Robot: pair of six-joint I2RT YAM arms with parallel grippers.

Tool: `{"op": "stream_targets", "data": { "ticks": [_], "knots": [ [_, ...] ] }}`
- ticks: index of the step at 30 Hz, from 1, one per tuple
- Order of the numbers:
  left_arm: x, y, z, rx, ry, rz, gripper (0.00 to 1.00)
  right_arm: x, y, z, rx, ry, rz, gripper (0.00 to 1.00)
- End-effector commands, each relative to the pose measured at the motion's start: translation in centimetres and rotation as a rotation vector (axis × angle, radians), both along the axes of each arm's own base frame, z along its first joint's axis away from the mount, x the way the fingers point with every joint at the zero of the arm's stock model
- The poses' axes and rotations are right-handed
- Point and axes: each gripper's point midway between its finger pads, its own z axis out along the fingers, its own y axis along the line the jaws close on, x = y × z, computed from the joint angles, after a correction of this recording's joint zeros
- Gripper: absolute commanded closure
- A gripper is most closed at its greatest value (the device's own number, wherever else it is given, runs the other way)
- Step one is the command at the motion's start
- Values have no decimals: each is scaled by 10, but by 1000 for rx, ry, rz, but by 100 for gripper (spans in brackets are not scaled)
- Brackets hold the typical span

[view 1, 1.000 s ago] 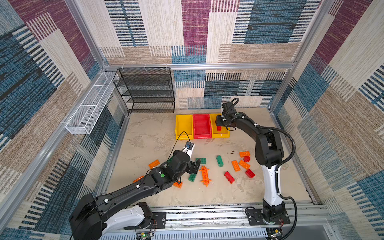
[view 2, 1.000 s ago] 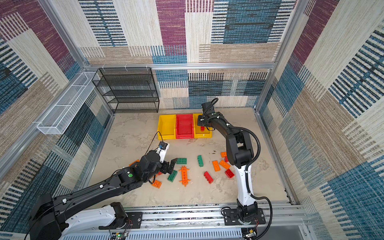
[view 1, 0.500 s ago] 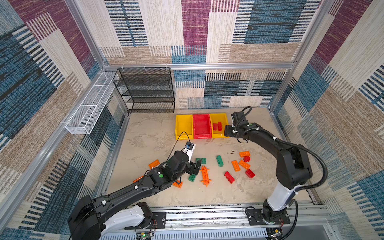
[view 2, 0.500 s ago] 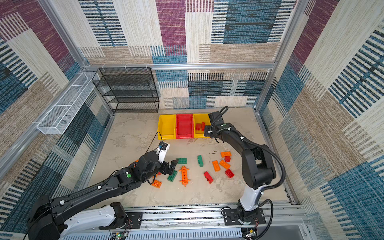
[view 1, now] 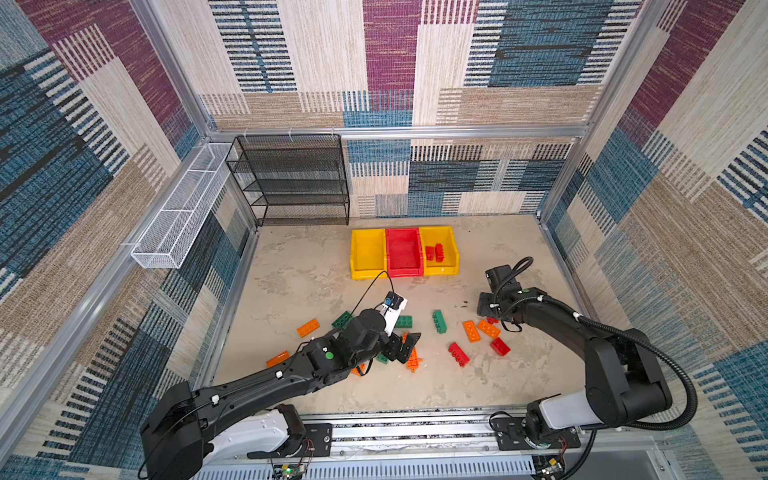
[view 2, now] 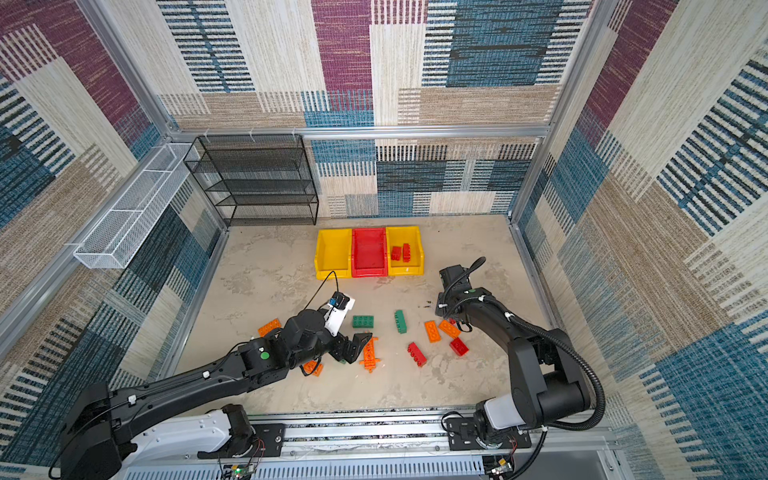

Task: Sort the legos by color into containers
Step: 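Return the right gripper to a red brick beside an orange brick and grasp it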

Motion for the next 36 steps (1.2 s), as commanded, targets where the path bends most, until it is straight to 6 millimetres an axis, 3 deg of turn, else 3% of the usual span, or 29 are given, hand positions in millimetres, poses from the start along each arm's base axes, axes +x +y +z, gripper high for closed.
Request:
{"op": "stream_targets", "data": {
  "ticks": [1,21,36],
  "knots": [
    [0,0,5,-31,-6,17,1,7,4,1,35,-43,-2,27],
    [4,5,-4,-4,-4,51,1,1,13,-14,75,-14,43,54],
    [4,7,-6,8,-15,59,1,2,12,-16,68,-1,39,59]
  ]
}}
